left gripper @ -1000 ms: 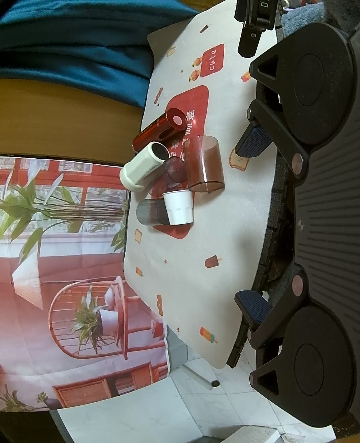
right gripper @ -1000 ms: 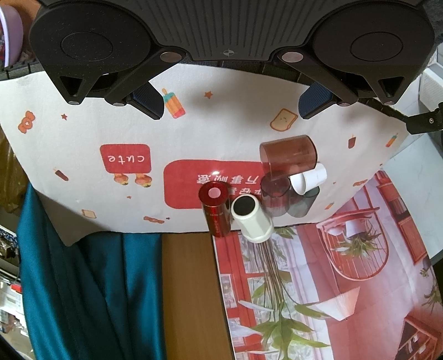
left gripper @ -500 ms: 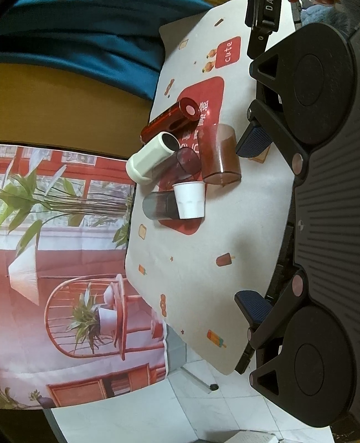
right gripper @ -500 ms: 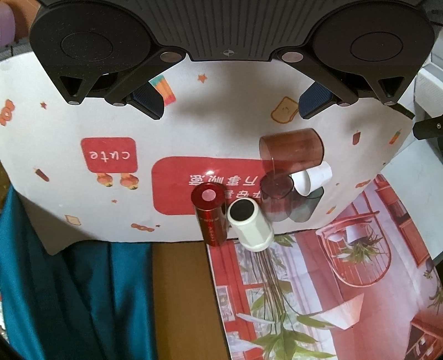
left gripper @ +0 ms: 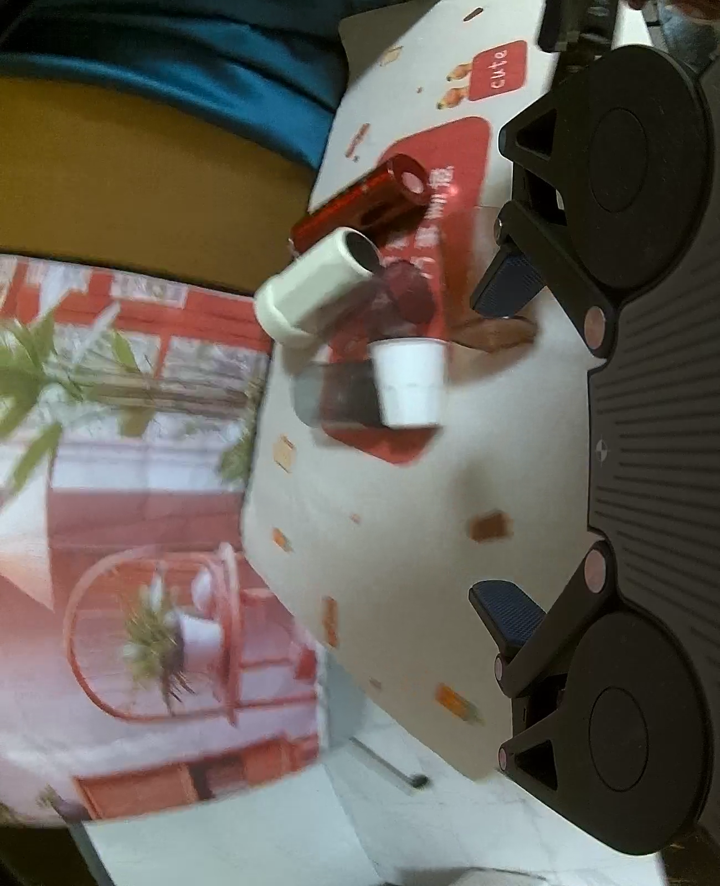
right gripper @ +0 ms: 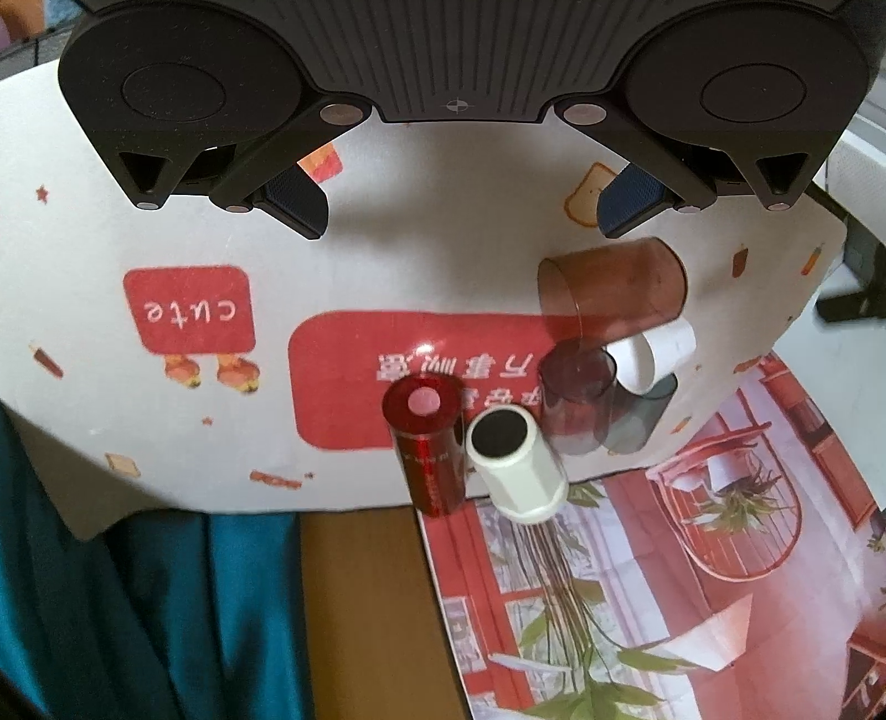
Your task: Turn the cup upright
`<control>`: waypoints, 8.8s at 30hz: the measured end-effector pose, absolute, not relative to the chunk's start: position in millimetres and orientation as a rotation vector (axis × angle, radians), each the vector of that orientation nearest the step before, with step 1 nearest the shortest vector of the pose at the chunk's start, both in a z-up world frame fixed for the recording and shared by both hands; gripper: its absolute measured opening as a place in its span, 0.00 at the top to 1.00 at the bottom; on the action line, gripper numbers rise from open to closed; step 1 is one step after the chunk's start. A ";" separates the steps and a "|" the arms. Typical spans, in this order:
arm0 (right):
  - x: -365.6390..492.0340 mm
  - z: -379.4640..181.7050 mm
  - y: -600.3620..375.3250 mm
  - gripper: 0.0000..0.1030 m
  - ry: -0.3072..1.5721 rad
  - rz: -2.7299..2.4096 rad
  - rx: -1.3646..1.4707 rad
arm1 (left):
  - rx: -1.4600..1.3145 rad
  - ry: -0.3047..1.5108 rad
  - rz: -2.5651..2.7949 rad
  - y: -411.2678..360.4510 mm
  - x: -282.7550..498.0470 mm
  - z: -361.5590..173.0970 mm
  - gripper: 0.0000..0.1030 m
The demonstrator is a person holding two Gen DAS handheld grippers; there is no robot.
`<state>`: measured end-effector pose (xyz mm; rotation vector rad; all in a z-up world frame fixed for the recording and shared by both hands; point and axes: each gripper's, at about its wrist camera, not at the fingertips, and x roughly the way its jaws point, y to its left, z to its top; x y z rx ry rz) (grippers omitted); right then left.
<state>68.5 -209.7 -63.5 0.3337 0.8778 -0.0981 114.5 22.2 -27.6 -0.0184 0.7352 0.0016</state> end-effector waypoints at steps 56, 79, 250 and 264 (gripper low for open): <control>59.9 -100.3 -263.2 0.00 0.905 -0.198 0.514 | 0.332 1.071 -0.475 -111.8 209.7 -114.6 0.25; 27.2 -78.3 -279.5 0.00 0.875 -0.311 0.460 | -0.207 1.211 -0.392 -104.9 166.9 -122.6 0.25; 88.3 -71.7 -234.4 0.00 0.856 -0.162 0.225 | -0.028 0.823 -0.052 27.5 99.4 -100.6 0.03; 40.6 -7.3 -215.9 0.00 0.859 -0.157 0.210 | 0.044 0.671 -0.083 28.8 75.0 -22.6 0.00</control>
